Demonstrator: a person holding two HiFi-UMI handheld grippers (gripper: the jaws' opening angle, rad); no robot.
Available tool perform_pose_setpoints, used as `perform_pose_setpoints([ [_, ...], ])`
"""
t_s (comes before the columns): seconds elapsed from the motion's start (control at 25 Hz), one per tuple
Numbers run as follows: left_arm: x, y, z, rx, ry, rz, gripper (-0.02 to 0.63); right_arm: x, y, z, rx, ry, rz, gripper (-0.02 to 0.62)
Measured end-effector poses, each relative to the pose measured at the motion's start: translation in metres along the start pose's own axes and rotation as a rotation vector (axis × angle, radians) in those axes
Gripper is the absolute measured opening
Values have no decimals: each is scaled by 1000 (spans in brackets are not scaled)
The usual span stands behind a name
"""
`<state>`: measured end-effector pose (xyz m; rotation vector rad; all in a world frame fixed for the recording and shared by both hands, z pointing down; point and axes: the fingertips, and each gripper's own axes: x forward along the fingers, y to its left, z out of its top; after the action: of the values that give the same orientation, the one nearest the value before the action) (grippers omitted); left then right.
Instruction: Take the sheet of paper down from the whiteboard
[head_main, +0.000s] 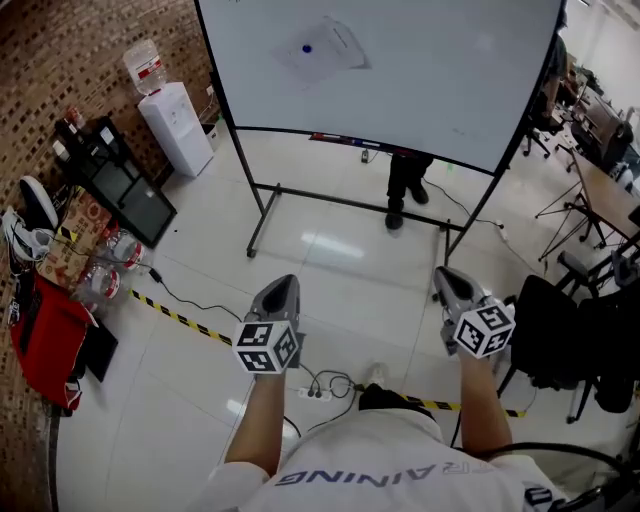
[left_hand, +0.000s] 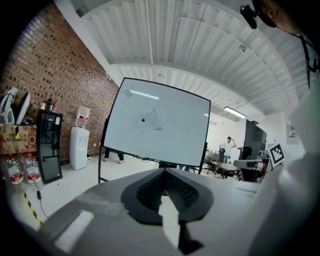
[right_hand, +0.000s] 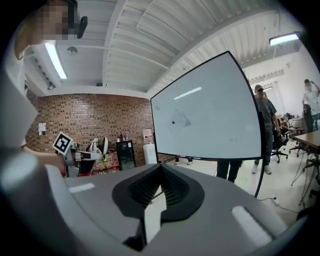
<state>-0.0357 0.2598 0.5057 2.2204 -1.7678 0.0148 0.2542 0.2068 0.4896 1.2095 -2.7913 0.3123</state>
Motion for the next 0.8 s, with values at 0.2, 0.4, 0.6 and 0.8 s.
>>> perform_pose_setpoints([
  [0.2,67,5,33,6,-31,76,2,58,-61,26,-6,0,72,8],
  [0.4,123,3,62,19,-56,113,2,108,-104,56,-26,-16,137,8],
  [0.6,159,6,79,30,-70,130,2,145,-124,67,-30,-17,184,8],
  [0.8,191,22,88,25,-72,133,2,178,-137,75,-36,-20,196,8],
])
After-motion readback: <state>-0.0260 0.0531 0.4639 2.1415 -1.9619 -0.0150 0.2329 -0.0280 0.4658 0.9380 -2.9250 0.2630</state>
